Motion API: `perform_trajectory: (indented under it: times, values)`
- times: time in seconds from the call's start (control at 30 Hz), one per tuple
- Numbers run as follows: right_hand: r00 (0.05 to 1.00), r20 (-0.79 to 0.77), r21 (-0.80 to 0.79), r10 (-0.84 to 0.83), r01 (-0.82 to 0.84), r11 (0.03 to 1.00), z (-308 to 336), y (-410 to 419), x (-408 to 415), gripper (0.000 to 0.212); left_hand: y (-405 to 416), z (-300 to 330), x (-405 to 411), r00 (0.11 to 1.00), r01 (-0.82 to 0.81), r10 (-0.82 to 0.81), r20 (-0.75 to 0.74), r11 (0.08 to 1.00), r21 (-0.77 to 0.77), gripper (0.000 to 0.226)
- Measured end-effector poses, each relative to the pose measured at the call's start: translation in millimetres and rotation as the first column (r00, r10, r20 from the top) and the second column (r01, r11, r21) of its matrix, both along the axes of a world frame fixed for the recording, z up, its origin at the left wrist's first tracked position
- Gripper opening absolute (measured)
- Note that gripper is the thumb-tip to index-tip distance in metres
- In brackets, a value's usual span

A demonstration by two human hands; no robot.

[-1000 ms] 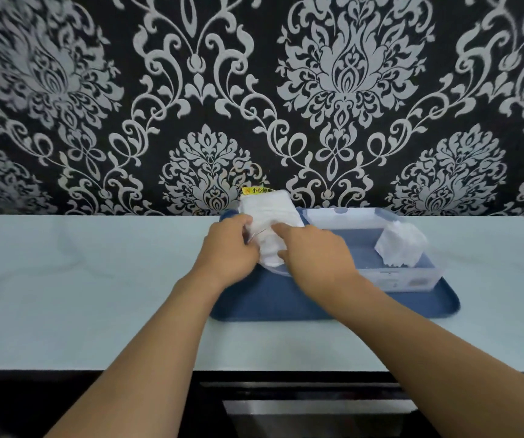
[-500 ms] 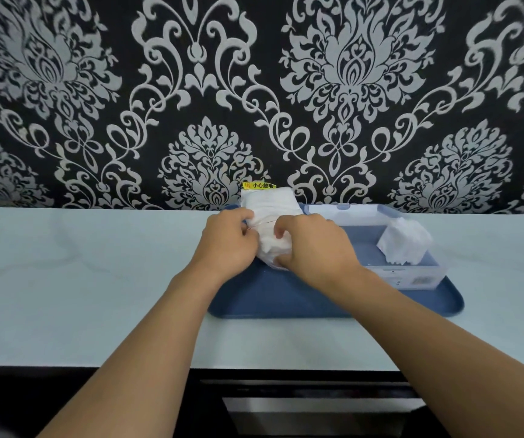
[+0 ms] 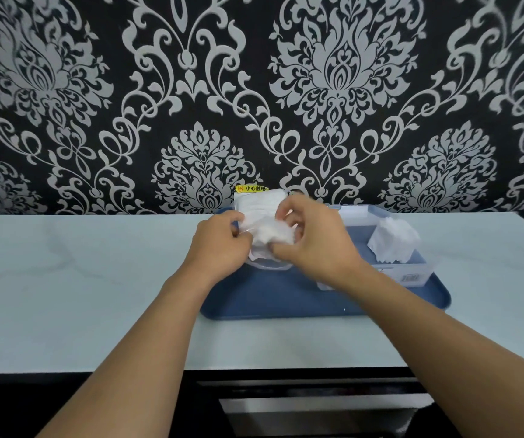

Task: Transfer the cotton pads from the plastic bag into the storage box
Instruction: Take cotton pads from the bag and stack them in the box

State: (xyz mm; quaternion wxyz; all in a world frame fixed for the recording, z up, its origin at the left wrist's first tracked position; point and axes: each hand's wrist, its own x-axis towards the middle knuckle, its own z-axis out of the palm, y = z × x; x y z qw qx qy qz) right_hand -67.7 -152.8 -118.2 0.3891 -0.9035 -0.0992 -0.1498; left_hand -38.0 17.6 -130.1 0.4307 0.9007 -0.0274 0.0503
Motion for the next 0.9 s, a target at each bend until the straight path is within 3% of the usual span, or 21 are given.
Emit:
perform_trajectory:
  times: [0.07,0.17,0.23,0.3,0.37,0.5,0.57,0.63,0.7,0.83,0.9]
  values:
    - [0.995,-0.075,0.392,0.073,-0.037,0.919,13,-13,-3,0.041,-2,10,-4,0.998,-0.048,0.052,0.04,0.994,-0.095,0.023]
    - [0.959,-0.21,0.706,0.192,0.012,0.708,23,-28,-12,0.024,-14,30,-15,0.953,-0.08,0.183,0.243,0.921,-0.38,0.021]
    - [0.915,-0.264,0.835,0.306,0.058,0.547,23,-29,-16,0.016,-31,38,-27,0.975,0.003,0.141,0.172,0.764,-0.645,0.026]
    - [0.878,-0.277,0.888,0.391,0.077,0.454,23,-25,-20,0.024,-50,40,-35,0.999,0.028,-0.04,0.005,0.601,-0.798,0.037]
    - [0.853,-0.295,0.864,0.43,0.047,0.501,25,-22,-23,0.032,-68,37,-41,0.988,0.043,-0.148,-0.054,0.58,-0.813,0.039]
    - [0.828,-0.306,0.829,0.47,-0.011,0.559,28,-21,-25,0.031,-84,32,-43,0.989,0.065,-0.146,-0.035,0.628,-0.775,0.024]
    - [0.844,-0.311,0.823,0.437,0.01,0.567,29,-25,-25,0.033,-84,30,-42,0.981,0.087,-0.191,-0.04,0.611,-0.787,0.026]
    - [0.885,-0.323,0.744,0.335,0.019,0.668,26,-28,-24,0.034,-84,32,-42,0.977,0.069,-0.202,-0.068,0.604,-0.794,0.034]
    - [0.933,-0.291,0.649,0.21,0.031,0.76,21,-30,-23,0.029,-84,34,-45,0.967,0.014,-0.217,-0.133,0.565,-0.825,0.04]
    - [0.971,-0.231,0.622,0.054,0.105,0.776,19,-36,-21,0.022,-81,36,-48,0.937,-0.052,-0.294,-0.187,0.413,-0.909,0.022]
    - [0.978,-0.204,0.631,0.042,0.099,0.77,21,-39,-21,0.02,-77,34,-49,0.927,-0.035,-0.33,-0.179,0.399,-0.916,0.016]
